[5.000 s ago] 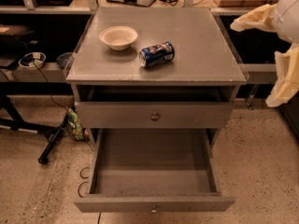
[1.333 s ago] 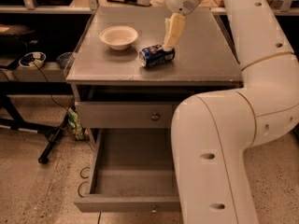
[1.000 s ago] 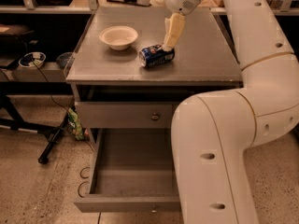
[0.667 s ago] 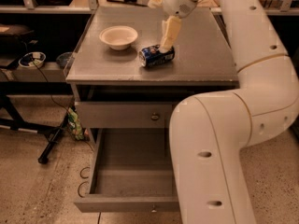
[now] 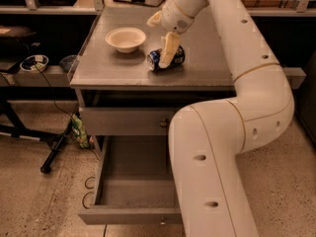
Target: Place pepsi can into middle drawer
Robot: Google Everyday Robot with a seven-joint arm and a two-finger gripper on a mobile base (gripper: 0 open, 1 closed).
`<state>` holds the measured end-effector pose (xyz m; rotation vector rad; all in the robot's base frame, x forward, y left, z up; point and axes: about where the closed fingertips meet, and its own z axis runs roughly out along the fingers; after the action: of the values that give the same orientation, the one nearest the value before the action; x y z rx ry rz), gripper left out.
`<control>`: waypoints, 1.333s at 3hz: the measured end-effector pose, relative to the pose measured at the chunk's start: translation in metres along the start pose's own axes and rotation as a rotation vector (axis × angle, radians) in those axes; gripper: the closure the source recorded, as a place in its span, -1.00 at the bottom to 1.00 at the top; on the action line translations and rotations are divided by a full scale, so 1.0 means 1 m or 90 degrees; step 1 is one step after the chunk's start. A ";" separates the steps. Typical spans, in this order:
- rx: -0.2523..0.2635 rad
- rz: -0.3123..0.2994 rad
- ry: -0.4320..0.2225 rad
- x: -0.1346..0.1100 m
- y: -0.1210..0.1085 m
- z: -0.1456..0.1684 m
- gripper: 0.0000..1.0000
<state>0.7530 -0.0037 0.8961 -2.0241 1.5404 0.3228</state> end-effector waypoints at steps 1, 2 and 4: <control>-0.013 0.025 -0.002 0.007 -0.002 0.023 -1.00; -0.010 0.035 -0.011 0.020 -0.004 0.034 -1.00; -0.010 0.035 -0.011 0.020 -0.004 0.034 -0.46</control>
Offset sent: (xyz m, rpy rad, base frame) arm -0.0027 0.0031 -0.0193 -0.0132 0.0601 -0.0025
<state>0.7678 0.0008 0.8596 -1.9884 1.5898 0.3746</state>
